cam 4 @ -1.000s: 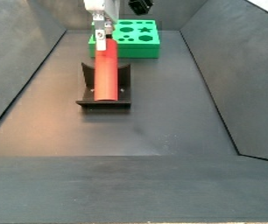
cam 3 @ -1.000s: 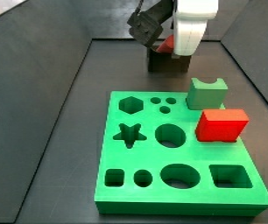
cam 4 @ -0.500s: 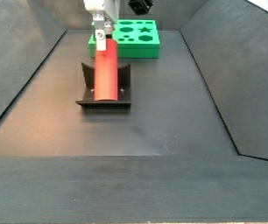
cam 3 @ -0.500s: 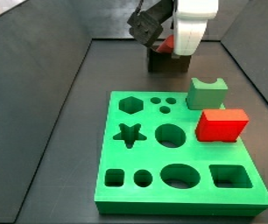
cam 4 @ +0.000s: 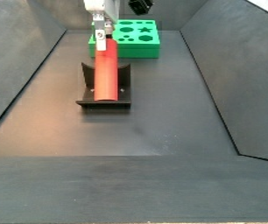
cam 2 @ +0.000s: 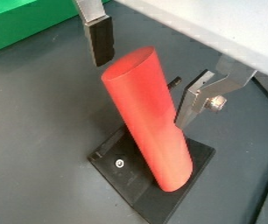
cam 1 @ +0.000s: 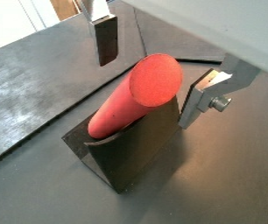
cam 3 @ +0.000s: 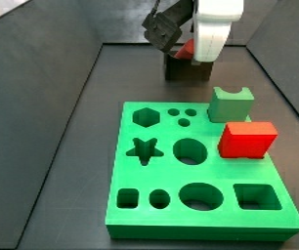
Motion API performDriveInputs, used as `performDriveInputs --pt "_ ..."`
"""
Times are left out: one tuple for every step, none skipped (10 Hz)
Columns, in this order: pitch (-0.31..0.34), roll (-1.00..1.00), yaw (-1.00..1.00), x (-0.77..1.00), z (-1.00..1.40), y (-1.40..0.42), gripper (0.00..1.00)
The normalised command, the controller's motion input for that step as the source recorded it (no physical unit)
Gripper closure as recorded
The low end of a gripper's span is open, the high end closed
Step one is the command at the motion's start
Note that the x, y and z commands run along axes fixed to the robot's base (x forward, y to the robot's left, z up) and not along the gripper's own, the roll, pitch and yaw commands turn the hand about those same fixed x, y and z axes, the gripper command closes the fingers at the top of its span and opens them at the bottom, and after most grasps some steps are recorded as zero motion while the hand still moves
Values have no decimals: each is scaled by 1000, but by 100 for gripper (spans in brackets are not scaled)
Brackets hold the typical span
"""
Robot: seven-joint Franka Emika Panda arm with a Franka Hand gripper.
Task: Pick up the oval object. Move up. Place the oval object on the fixture. Regrasp the oval object. Move to above the board. Insert the oval object.
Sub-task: Regrasp the oval object.
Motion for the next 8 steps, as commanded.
performDriveInputs --pt "205 -44 61 79 2 -10 0" --pt "205 -44 61 79 2 -10 0" --pt "205 -44 61 79 2 -10 0" --pt "205 -44 61 79 2 -10 0" --pt "205 -44 61 79 2 -10 0" --pt "205 -44 61 79 2 -10 0" --pt "205 -43 61 79 2 -10 0" --pt "205 -43 61 79 2 -10 0"
